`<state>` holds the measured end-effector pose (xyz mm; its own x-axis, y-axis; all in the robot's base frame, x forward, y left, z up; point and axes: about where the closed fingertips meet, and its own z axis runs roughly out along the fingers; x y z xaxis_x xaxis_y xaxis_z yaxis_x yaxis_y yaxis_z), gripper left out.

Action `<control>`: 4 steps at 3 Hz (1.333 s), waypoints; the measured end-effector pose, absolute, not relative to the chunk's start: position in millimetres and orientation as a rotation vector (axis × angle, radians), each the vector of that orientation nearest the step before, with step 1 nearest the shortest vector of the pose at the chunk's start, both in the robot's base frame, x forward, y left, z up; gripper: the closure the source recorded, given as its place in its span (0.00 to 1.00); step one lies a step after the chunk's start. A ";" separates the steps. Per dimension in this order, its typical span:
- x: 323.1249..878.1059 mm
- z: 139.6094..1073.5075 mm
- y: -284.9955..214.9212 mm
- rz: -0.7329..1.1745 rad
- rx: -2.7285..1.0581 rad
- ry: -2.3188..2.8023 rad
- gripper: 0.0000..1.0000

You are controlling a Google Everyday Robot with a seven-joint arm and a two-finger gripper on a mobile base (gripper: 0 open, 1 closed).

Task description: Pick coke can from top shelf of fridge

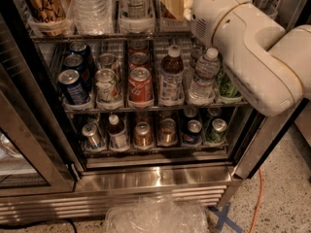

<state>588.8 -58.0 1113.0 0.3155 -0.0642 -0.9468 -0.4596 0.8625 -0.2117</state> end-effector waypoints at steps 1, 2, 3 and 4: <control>585.7 1113.9 -56.4 0.272 -0.501 1.232 1.00; 579.0 1114.9 -51.8 0.265 -0.515 1.228 1.00; 547.3 1084.4 -36.5 0.328 -0.523 1.277 1.00; 546.5 1083.4 -36.2 0.328 -0.524 1.277 1.00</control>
Offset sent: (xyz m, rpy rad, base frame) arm -0.0186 0.0057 0.0020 -0.0312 -0.0131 0.0031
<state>546.5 -36.2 1083.4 0.2672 -0.0534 -0.9622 -0.5108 0.8388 -0.1884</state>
